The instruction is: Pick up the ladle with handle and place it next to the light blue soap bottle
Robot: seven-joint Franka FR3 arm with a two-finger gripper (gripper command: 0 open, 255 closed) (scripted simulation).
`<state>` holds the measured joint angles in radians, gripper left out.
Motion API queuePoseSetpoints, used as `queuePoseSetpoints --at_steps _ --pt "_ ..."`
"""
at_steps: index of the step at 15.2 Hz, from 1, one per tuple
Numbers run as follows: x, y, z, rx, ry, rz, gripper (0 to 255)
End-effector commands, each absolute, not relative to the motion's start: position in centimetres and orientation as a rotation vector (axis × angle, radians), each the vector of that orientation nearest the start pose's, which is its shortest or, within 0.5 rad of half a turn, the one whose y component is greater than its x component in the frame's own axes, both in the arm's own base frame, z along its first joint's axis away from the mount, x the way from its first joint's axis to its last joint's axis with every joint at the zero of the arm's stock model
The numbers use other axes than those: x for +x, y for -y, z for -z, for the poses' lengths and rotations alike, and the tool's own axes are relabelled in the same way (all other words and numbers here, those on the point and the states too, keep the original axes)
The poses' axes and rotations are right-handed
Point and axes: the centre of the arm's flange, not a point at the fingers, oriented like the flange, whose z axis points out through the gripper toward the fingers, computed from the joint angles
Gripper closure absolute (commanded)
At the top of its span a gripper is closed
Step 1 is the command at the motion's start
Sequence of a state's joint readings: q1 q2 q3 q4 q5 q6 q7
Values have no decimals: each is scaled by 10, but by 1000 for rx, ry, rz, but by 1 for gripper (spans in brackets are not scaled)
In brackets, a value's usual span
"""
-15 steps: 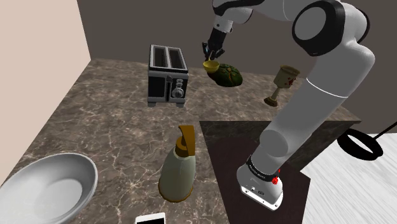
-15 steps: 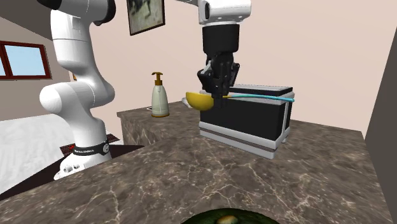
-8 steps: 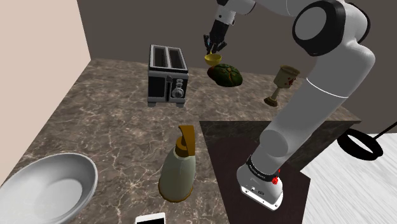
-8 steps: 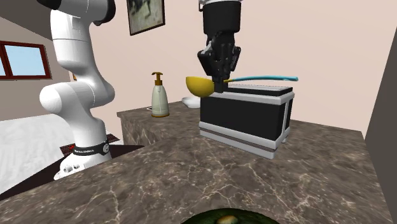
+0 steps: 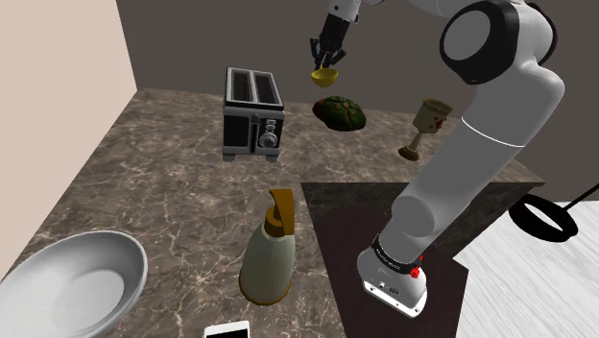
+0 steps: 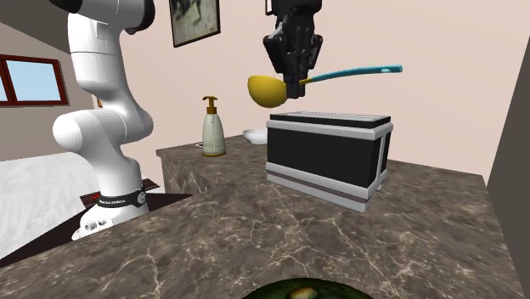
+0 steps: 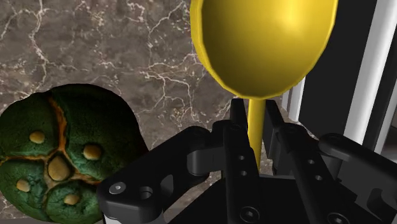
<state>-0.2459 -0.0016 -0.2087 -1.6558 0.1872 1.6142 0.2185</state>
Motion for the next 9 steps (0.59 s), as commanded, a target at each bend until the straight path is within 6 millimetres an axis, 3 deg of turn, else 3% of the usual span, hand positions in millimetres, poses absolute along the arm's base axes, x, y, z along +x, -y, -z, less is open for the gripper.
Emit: queuePoseSetpoints --at_steps 1,9 --pt "508 227 -601 -2779 -991 -27 255" --pt "508 227 -643 -2779 -991 -27 255"
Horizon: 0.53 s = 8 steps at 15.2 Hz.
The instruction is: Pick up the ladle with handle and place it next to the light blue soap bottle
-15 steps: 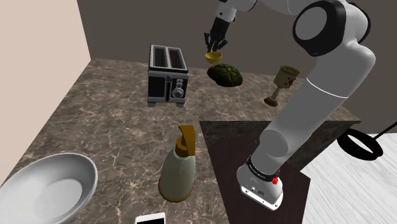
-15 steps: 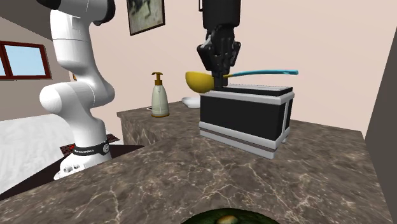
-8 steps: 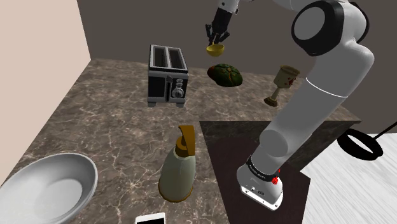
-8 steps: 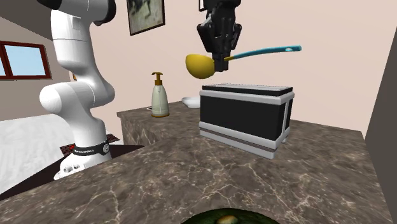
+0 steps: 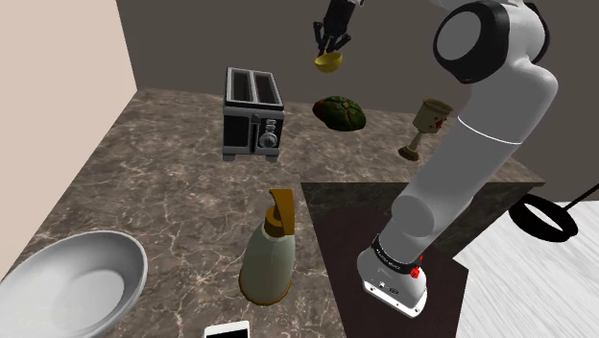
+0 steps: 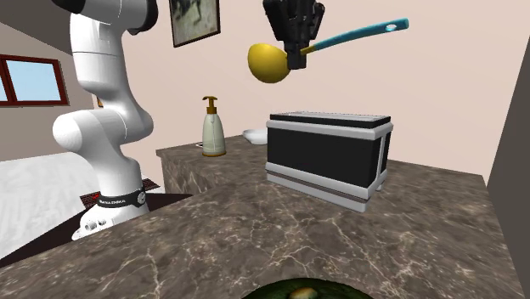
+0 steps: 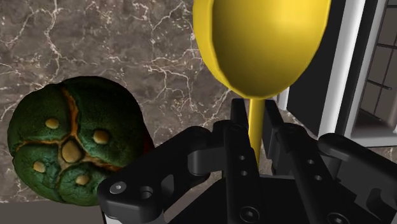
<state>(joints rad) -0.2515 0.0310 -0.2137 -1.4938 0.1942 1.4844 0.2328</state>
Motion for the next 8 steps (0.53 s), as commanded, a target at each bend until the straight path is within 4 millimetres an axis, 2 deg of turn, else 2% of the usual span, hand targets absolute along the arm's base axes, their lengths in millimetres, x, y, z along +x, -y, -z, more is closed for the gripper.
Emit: queuePoseSetpoints --at_steps 1,5,8 --pt "508 227 -648 -2779 -991 -27 255" --pt "508 227 -664 -2779 -991 -27 255" --pt "487 193 -665 -2779 -991 -27 255"
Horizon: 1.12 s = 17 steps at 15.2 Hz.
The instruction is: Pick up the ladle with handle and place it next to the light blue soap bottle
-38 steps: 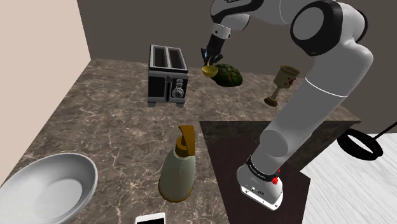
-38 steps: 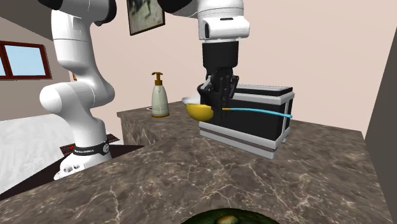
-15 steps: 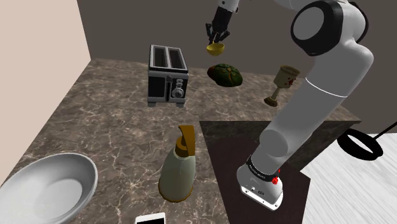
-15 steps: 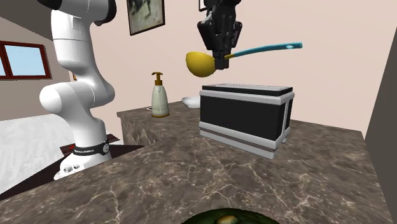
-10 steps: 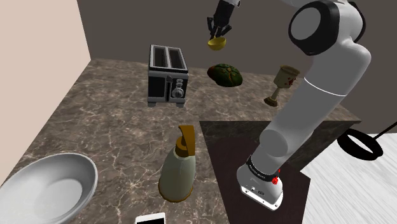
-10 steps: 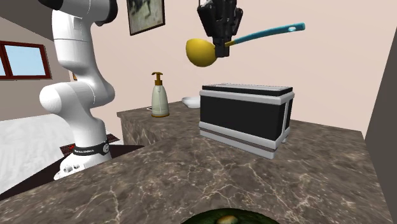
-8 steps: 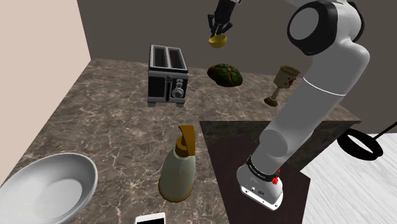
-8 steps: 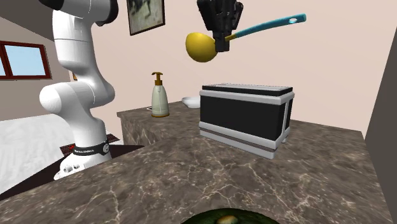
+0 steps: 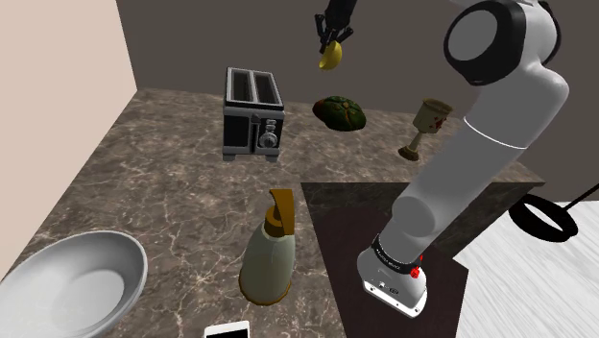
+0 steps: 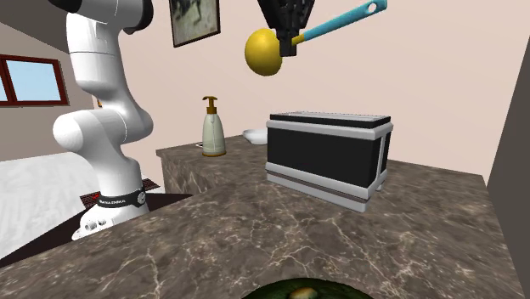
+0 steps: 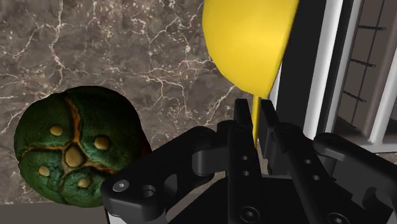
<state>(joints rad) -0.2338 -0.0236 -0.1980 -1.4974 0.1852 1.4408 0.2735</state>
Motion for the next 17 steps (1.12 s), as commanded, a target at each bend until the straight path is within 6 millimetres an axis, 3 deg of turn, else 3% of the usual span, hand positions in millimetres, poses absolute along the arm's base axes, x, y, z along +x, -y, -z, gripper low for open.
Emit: queuePoseSetpoints --at_steps 1,17 --pt "480 182 -665 -2779 -991 -27 255" --pt "371 1 -665 -2779 -991 -27 255"
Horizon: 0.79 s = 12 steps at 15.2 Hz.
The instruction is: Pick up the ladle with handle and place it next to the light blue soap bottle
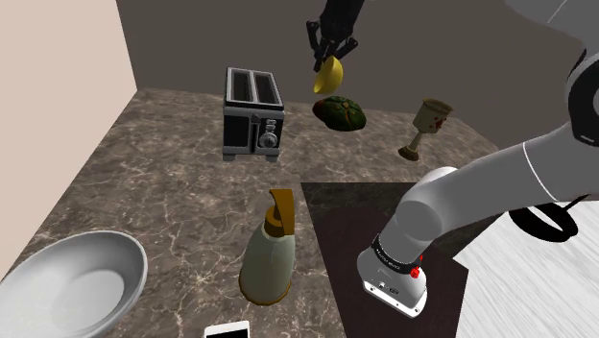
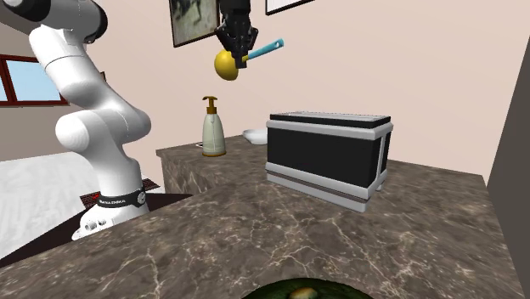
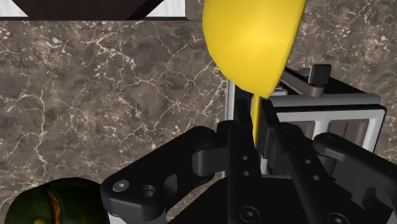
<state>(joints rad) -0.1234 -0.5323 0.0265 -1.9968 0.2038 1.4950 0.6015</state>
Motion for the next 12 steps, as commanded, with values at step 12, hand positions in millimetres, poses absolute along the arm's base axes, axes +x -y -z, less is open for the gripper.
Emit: queuePoseSetpoints --at_steps 12 --pt "284 -142 -665 -2779 -991 -27 255"
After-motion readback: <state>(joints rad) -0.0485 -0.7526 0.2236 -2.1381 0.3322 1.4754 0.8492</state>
